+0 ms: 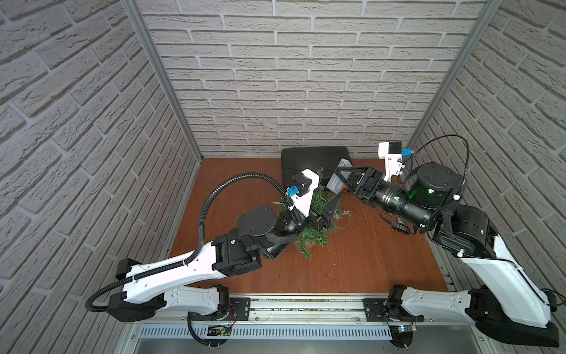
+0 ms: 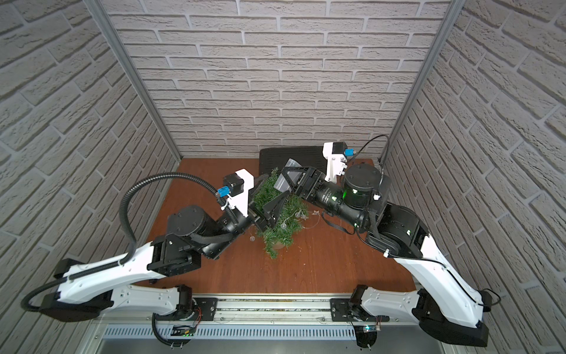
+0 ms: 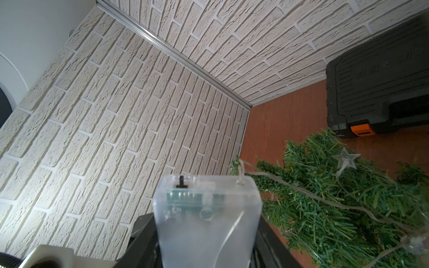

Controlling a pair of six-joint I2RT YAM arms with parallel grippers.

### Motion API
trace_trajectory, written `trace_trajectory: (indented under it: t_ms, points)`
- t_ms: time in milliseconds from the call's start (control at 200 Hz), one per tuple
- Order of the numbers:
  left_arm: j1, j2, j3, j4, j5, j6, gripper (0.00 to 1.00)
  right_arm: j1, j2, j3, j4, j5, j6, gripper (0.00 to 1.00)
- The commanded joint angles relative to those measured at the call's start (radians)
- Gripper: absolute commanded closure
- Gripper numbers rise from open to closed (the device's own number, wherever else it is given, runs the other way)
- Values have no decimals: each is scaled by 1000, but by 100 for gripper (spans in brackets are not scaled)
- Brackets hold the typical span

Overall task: Wrap string light around the christmas tree
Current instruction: Wrap the light string around the Christmas tree.

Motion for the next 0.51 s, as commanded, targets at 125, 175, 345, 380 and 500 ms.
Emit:
trace_trajectory:
  t_ms: [125,175,345,380,500]
  points:
    - [-7,2,21,69,-4,-17,46,52,10,1,101,39,37,60]
    - [-7,3,23,68,-2,-17,50,62,9,-1,104,41,44,60]
    - [-8,-5,19,80,3,-21,59,99,10,-11,115,70,58,61]
    - [-11,-8,19,77,3,-25,60,104,8,-15,122,71,60,61]
    - [-20,-12,17,79,3,-26,66,116,8,-16,109,87,66,60]
